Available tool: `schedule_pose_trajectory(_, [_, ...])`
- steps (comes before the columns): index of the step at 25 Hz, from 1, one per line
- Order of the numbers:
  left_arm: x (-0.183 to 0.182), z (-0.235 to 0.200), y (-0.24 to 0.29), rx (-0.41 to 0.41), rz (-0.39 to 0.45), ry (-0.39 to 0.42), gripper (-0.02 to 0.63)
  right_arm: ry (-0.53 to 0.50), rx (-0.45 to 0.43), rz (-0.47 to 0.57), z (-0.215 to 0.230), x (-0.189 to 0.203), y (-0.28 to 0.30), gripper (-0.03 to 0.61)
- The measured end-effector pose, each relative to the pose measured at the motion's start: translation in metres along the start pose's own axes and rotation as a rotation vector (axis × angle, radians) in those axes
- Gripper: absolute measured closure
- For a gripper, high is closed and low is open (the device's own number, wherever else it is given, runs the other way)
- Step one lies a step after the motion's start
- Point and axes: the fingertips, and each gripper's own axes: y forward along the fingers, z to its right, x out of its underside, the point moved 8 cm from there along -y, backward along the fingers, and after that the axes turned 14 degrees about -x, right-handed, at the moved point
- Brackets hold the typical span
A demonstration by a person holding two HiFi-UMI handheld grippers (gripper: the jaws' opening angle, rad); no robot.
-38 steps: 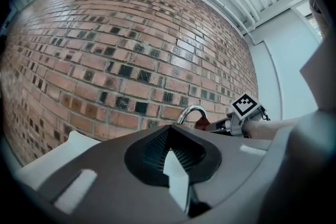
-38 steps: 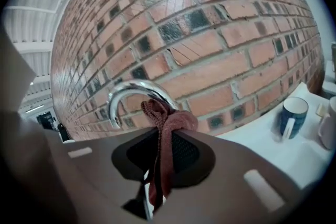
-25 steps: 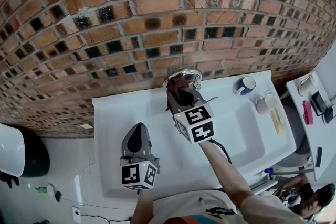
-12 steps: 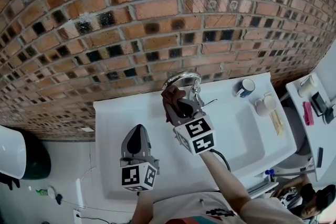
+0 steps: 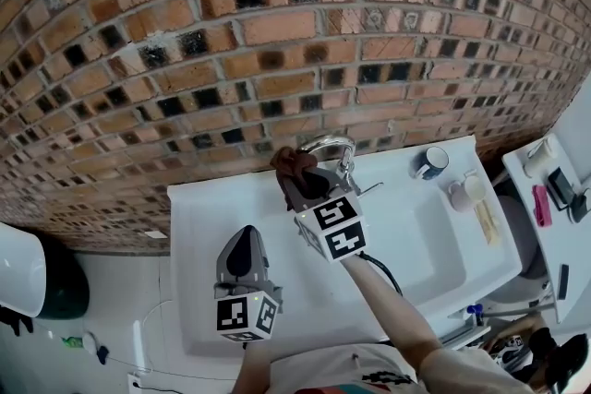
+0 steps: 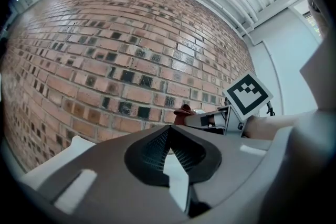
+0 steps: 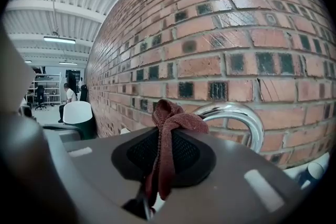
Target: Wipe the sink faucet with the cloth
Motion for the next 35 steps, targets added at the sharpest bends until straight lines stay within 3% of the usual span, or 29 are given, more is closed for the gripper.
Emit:
schedule_pose_trajectory(5, [0.002,-0.005,0.003,-0.011,0.004,-0.005,0.611,-0.015,0.030,0.069,0.009,-0.024,-0.013,0.532])
schedule_pose_trajectory(9, [-0.002,-0.004,0.004,-0.016,-0.009,-0.003,0.611,-0.023,0.115,0.132,0.030,-0.040,-0.037,0.532])
schedule_pose_trajectory(14, [0.005,-0.002,0.007,-0.001,-0.013,-0.007,0.611,0.062,0.248,0.163,0.068,-0.032,-0.071,0.532])
schedule_pose_trajectory(21, [0.007,-0.002,0.008,-0.002,-0.016,-0.008,0.611,0.082,0.371,0.089,0.089,-0.001,-0.085,0.532])
schedule_pose_trajectory(24, [0.006,-0.004,0.007,-0.010,-0.023,-0.004,0.611,0.146,0.422,0.026,0.101,0.021,-0.087,0.532])
schedule_pose_trajectory(28, [0.007,-0.004,0.008,-0.015,-0.042,-0.005,0.611,0.237,0.396,-0.109,0.105,0.060,-0.070,0.534])
schedule_pose_trajectory(32, [0.012,0.001,0.008,0.004,-0.035,-0.008,0.611,0.260,0.346,-0.242,0.098,0.095,-0.048,0.534])
schedule_pose_trajectory(35, [0.012,0.000,0.008,0.004,-0.034,-0.003,0.611,0.246,0.317,-0.272,0.091,0.107,-0.039,0.532])
